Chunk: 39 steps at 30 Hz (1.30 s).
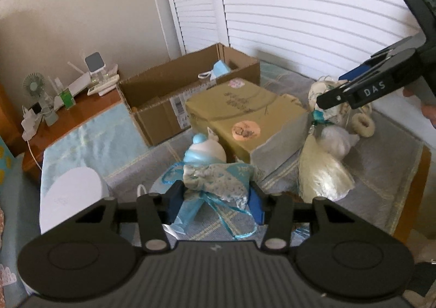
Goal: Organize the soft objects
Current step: 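Grasp the blue-wrapped bundle with the left gripper while the right lifts the pouch, then lower the pouch into the box and open the right gripper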
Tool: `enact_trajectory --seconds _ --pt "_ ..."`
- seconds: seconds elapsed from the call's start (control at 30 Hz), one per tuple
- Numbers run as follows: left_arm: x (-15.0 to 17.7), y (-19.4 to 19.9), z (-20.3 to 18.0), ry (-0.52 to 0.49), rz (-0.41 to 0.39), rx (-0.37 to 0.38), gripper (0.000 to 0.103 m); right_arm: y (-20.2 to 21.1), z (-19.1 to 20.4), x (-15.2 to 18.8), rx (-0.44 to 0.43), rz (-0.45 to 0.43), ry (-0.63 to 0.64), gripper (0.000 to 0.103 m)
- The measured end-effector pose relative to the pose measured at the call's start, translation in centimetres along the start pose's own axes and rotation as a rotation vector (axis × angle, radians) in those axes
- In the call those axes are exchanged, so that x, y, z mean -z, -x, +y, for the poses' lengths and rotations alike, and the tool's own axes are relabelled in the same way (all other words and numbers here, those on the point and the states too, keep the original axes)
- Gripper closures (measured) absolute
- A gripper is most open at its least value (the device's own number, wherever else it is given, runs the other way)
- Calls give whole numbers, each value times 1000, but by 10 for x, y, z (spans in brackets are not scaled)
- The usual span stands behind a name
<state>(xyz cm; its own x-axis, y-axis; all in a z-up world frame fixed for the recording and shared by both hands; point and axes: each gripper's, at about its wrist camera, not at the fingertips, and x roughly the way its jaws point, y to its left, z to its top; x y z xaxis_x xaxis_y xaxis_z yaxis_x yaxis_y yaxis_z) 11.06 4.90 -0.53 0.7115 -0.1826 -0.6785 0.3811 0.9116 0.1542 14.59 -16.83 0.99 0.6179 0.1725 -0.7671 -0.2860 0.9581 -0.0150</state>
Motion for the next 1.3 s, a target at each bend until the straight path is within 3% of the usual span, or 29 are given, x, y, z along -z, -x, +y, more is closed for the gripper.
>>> enact_trajectory --seconds 0.4,0.8,1.3 --pt "-12 22 9 40 -45 95 54 36 1 -22 20 -34 -24 31" --pt "-12 29 12 45 -81 117 54 68 5 -77 58 -144 3 31" --pt "-8 24 25 99 -95 126 54 29 33 -184 60 -212 76 31"
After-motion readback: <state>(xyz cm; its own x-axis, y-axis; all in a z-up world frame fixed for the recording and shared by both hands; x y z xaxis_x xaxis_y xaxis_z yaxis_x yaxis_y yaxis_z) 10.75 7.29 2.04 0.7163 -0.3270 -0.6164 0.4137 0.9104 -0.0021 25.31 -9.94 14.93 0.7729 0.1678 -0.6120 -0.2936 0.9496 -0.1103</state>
